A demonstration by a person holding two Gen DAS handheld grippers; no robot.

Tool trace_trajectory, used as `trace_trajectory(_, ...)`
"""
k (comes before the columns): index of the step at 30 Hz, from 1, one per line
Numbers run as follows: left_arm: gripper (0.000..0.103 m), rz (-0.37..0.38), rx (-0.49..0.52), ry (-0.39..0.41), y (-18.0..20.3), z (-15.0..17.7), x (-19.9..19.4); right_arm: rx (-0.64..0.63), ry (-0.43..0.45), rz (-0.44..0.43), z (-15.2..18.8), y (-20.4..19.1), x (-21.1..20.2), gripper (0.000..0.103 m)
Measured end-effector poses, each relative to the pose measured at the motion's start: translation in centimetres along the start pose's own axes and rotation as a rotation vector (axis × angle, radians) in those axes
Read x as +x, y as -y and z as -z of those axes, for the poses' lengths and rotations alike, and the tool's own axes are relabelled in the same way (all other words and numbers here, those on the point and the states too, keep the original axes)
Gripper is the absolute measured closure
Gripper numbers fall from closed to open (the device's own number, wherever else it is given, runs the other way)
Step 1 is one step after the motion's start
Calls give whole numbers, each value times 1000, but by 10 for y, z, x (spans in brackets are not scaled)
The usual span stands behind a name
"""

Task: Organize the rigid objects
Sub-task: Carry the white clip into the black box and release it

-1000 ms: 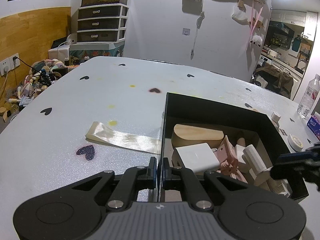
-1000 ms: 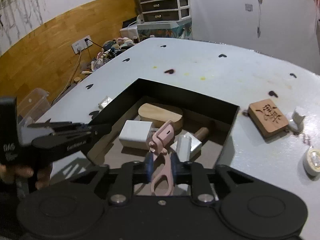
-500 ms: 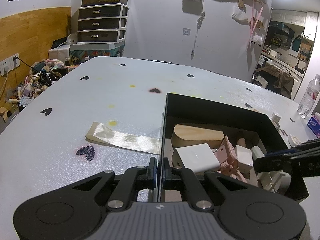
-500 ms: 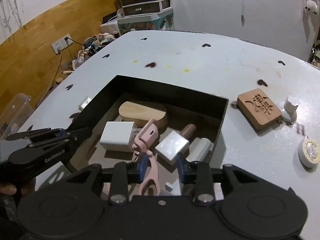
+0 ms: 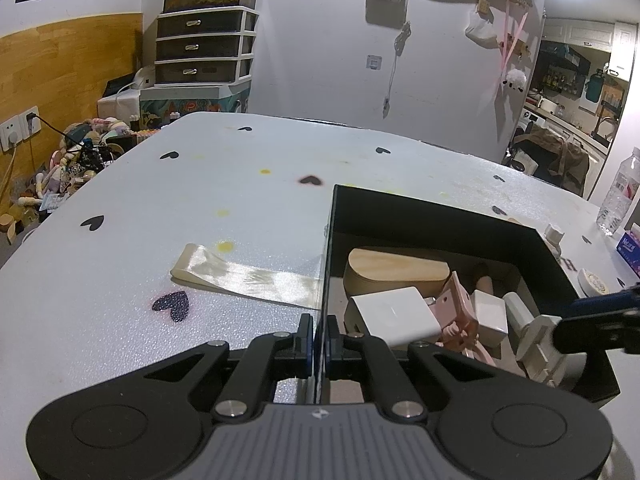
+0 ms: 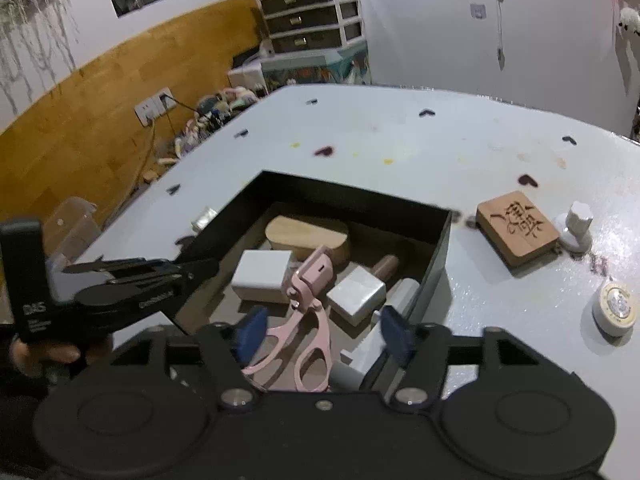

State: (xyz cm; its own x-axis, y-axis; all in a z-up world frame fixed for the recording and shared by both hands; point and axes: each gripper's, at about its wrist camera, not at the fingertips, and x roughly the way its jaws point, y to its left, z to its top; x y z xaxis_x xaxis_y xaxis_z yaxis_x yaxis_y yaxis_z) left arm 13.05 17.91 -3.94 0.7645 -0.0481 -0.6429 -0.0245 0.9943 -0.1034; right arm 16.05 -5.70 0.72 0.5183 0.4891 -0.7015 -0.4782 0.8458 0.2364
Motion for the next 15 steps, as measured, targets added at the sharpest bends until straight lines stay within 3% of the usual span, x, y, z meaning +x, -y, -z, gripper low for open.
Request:
trace_trajectory(3,98,0,0,0,0,0,0,-4,29,-16,3,1,-9,22)
trace_trajectory(5,98,-1,0,0,0,0,0,-5,38,-36,5,2,-14,20)
trace_trajectory(15,98,0,0,0,0,0,0,-35,4,-82,13,-6,-16,20)
